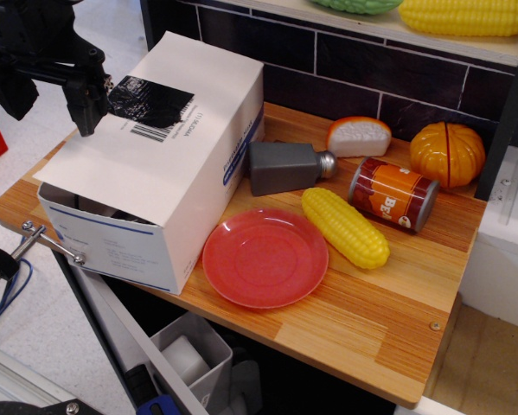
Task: Open white1fbox flap
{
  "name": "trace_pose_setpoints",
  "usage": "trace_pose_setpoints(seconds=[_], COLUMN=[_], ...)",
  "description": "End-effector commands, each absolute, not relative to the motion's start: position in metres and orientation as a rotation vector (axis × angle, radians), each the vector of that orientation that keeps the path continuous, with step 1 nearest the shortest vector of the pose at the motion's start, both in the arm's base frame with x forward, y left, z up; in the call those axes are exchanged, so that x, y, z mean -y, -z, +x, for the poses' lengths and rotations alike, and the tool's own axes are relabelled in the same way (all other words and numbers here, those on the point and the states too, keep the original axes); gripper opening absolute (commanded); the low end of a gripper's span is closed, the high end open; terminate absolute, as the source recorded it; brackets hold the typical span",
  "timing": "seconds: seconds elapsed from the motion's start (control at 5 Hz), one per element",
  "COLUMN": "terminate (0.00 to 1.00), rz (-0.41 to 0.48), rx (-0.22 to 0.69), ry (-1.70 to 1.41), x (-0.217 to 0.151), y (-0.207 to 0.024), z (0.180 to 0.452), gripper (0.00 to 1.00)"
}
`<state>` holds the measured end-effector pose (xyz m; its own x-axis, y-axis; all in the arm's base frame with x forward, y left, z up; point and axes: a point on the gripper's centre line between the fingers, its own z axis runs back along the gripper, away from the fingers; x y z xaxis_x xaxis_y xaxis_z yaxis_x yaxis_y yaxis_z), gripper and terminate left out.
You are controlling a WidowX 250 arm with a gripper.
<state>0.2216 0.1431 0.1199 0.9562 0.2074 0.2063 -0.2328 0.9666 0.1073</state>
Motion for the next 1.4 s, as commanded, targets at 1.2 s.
trace_pose_setpoints(seconds=[1.2], terminate=[0.0], rz=[-0.186], rx=[0.336], ry=[-0.227], x=[-0.124], y=[-0.102], z=[0.229], gripper=[1.0])
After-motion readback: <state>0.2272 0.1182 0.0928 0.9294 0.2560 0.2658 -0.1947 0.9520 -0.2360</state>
